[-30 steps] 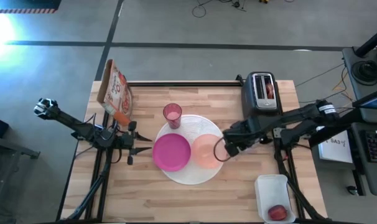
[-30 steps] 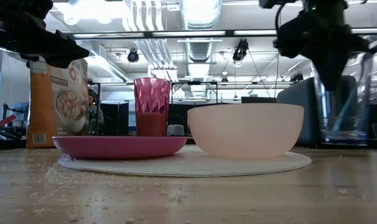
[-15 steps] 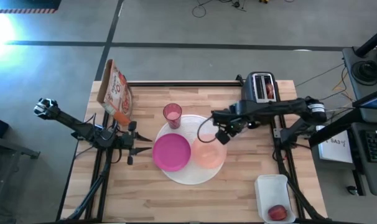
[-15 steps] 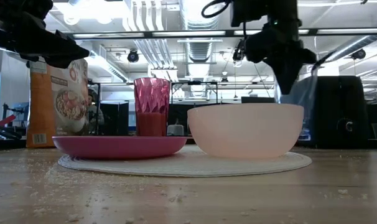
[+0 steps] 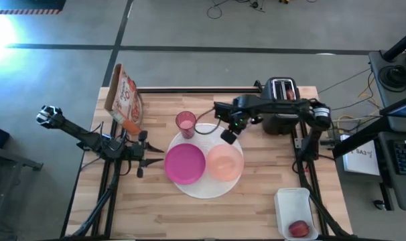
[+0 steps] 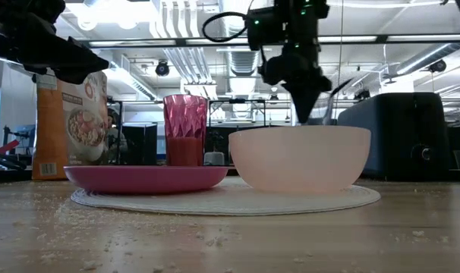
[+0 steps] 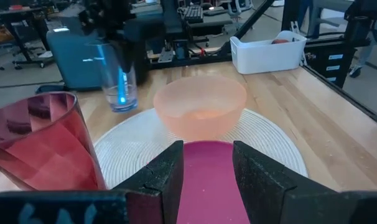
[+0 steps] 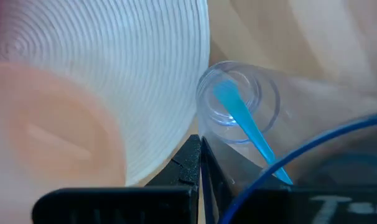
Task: Arrange a breakfast setting
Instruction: Move the transparent glass cup on the top of the white mat
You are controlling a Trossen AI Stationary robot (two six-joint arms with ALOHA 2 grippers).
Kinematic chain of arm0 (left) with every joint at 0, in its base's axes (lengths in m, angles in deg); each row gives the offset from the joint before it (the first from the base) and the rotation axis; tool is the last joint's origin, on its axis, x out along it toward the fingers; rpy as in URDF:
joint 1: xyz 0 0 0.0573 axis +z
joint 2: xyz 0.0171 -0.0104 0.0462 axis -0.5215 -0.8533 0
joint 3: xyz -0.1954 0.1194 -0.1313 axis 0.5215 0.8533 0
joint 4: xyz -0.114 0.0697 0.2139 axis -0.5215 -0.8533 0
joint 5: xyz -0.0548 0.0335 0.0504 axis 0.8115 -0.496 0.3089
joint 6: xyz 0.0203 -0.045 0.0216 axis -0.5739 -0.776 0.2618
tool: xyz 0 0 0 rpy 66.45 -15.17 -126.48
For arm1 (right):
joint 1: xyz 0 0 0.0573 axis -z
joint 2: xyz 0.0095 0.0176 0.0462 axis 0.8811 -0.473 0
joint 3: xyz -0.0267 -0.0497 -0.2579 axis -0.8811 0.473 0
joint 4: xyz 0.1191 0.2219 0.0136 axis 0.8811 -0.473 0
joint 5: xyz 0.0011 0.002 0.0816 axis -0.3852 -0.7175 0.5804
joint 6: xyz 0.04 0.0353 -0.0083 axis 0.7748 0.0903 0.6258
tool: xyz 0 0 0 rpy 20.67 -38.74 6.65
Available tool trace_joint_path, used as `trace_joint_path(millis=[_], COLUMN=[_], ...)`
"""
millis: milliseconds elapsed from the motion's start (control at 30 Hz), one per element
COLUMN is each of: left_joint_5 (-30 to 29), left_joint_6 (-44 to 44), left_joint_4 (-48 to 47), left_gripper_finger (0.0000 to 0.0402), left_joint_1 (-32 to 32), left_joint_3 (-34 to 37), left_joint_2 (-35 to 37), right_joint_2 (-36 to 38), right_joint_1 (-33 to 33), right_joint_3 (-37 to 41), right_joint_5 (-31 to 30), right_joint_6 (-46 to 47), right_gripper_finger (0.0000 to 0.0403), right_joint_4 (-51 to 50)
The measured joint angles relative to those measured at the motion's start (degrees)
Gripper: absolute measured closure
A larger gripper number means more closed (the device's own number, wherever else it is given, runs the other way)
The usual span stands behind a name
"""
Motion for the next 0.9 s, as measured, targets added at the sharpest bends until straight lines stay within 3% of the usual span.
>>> trace_joint_path(millis=[900], left_joint_5=[-0.2], left_joint_6=[-1.7], left_joint_4=[0.4], left_gripper_finger=[0.028], left_joint_1=[0.0], left_joint_3=[0.0], left_joint_2=[-1.3], right_joint_2=[-22.3], right_joint_1=[9.8], right_joint_3=[-31.2], right_joint_5=[-0.7], right_joint_6=[-29.9], right_gripper_finger=[0.0394], right_joint_4=[-2.8])
